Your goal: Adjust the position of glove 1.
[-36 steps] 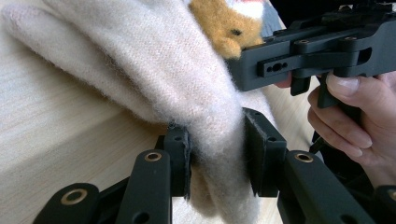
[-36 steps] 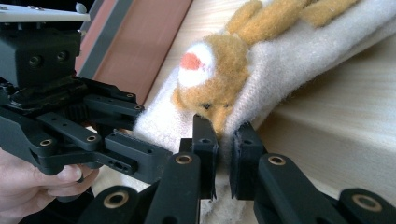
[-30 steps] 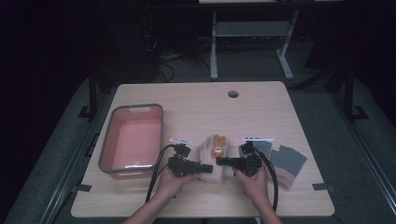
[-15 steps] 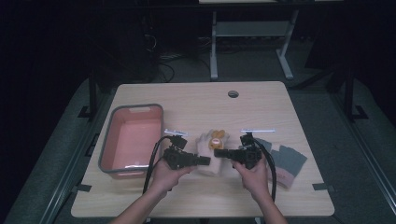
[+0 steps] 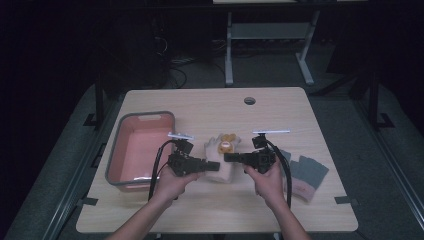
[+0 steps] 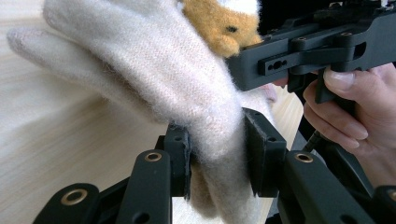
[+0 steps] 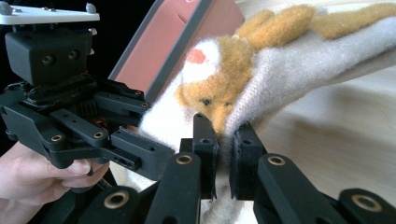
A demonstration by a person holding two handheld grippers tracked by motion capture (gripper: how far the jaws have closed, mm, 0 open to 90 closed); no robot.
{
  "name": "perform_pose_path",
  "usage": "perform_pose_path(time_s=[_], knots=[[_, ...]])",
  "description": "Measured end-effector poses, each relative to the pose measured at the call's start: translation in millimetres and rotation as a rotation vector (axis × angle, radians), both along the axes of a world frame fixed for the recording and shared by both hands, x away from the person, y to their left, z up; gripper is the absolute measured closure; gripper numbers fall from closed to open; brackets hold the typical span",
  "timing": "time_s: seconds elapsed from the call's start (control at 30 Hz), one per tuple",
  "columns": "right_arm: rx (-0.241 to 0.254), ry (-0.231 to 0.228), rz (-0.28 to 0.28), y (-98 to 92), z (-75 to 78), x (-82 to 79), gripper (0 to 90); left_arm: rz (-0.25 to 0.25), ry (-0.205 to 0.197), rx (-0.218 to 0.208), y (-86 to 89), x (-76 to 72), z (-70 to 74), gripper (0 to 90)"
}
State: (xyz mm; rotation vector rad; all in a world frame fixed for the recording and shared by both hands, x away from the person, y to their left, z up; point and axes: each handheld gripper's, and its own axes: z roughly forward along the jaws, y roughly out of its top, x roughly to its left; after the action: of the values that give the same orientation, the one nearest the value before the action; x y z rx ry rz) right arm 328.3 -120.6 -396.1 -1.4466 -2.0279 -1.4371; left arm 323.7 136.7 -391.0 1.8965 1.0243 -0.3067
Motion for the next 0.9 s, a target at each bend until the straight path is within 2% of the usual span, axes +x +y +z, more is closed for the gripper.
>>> perform_pose_path(time_s=[0.9], knots=[[0.007,-0.024,0.051,30.3,38.9,19.5,82.8,0.031,-0.037,-0.035,34.0,8.2,32.1,65.1]])
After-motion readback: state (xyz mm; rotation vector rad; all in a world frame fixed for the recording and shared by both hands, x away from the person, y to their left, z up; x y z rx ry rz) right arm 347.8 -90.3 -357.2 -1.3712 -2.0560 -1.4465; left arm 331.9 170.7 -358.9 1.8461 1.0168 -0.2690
